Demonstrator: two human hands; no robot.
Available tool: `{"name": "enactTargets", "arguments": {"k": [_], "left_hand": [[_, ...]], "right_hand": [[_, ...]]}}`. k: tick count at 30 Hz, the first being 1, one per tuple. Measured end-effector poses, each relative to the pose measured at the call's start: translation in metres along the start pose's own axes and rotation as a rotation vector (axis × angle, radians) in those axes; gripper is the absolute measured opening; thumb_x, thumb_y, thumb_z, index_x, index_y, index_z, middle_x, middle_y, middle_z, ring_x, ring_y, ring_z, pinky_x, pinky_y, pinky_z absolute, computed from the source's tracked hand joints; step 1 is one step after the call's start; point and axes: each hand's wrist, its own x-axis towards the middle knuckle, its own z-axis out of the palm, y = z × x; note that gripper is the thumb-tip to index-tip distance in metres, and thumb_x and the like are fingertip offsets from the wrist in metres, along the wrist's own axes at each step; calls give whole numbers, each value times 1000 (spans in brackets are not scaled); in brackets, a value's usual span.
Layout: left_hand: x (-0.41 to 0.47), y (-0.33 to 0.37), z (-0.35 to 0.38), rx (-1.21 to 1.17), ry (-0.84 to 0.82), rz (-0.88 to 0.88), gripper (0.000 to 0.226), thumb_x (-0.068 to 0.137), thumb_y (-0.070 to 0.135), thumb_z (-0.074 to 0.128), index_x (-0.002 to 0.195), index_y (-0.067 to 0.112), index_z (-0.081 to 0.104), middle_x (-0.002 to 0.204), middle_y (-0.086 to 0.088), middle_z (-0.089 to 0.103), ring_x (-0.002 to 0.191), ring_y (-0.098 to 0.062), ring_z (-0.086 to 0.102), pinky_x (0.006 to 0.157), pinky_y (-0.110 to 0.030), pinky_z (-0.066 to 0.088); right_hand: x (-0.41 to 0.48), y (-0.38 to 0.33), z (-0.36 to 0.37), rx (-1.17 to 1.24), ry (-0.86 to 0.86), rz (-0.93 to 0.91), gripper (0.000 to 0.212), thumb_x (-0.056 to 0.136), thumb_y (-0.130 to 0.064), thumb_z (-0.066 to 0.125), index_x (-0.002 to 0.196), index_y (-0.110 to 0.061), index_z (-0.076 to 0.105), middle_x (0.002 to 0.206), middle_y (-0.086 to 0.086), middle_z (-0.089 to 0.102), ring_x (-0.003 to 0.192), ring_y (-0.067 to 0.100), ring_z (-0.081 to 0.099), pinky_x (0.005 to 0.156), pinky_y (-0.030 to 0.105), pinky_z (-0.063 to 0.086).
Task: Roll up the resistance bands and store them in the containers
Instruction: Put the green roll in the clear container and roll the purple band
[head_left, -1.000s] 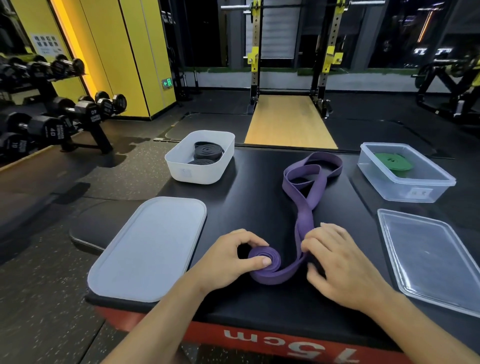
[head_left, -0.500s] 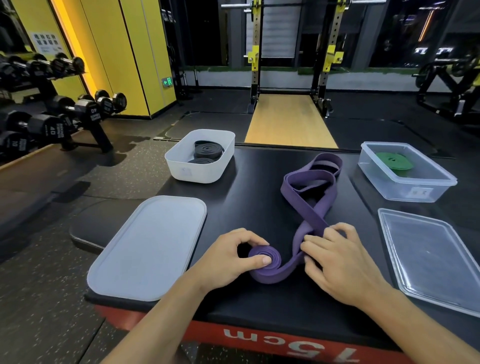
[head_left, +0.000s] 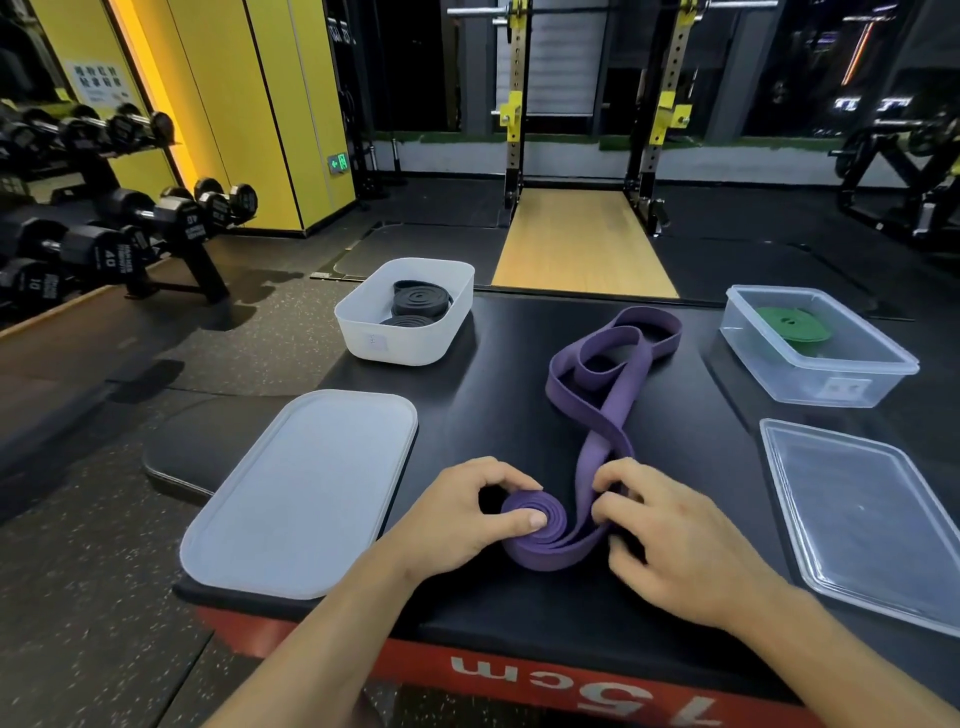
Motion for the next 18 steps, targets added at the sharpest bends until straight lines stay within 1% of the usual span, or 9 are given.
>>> {"name": "enactTargets", "arguments": {"k": [2, 4, 8, 10, 12, 13, 15, 17, 18], "left_hand": [[0, 0, 0, 7, 1, 4, 24, 85, 38, 84, 107, 42, 74, 112, 15, 72, 112, -1, 64, 101, -19, 45], [1, 0, 1, 4, -1, 6, 24, 85, 37, 84, 107, 41, 74, 112, 15, 72, 112, -2, 64, 101, -20, 45], [1, 0, 0, 9, -6, 3, 25, 86, 36, 84, 109, 36, 76, 112, 15, 72, 114, -3, 64, 103, -22, 45], [2, 0, -1, 9, -17, -4, 24, 86, 36, 84, 109, 37, 76, 114, 16, 73, 117, -1, 63, 105, -23, 44], [2, 1, -2, 4, -26, -10, 24, 86, 36, 84, 108, 39, 76, 115, 17, 73, 119, 0, 62, 106, -23, 44], [2, 1, -2, 2, -27, -9, 25, 86, 36, 84, 109, 38, 76, 115, 16, 73, 120, 1, 62, 105, -22, 44], [1, 1, -1, -20, -17, -7, 30, 84, 34, 86, 113, 35, 77, 113, 16, 74, 117, 1, 63, 103, -19, 43], [0, 2, 1, -86, 10, -15, 44, 81, 30, 89, 120, 32, 70, 104, 12, 75, 115, -2, 64, 104, -21, 43], [0, 2, 1, -122, 18, -20, 51, 79, 27, 91, 123, 31, 63, 100, 9, 76, 117, -3, 64, 106, -24, 42]], "right_hand": [[-4, 4, 1, 65, -34, 6, 21, 86, -40, 59, 104, -30, 62, 128, -19, 47, 90, 2, 54, 73, 26, 52], [-2, 7, 6, 102, -16, 10, 25, 94, -47, 56, 111, -29, 63, 130, -19, 46, 95, 2, 56, 77, 27, 54], [11, 8, 15, 75, 45, 24, 24, 98, -42, 56, 100, -21, 66, 119, -12, 50, 85, 9, 60, 71, 35, 57], [18, 6, 16, 43, 45, 23, 24, 97, -41, 55, 96, -20, 66, 115, -11, 49, 81, 10, 59, 67, 35, 55], [25, 6, 13, 21, 59, 27, 22, 93, -43, 60, 97, -21, 65, 116, -12, 49, 84, 13, 60, 68, 33, 54], [27, 8, 10, 13, 73, 34, 24, 89, -44, 66, 101, -23, 64, 119, -12, 50, 89, 15, 61, 72, 33, 54], [32, 12, 4, -20, 63, 29, 46, 80, -43, 80, 119, -25, 63, 131, -12, 53, 107, 18, 59, 88, 36, 54], [38, 11, 1, -11, -50, -78, 66, 80, -32, 83, 140, -28, 56, 146, -14, 51, 130, 13, 50, 112, 39, 40], [41, 7, 1, 45, -126, -118, 69, 82, -23, 79, 146, -31, 51, 149, -18, 50, 136, 5, 44, 120, 39, 31]]}}
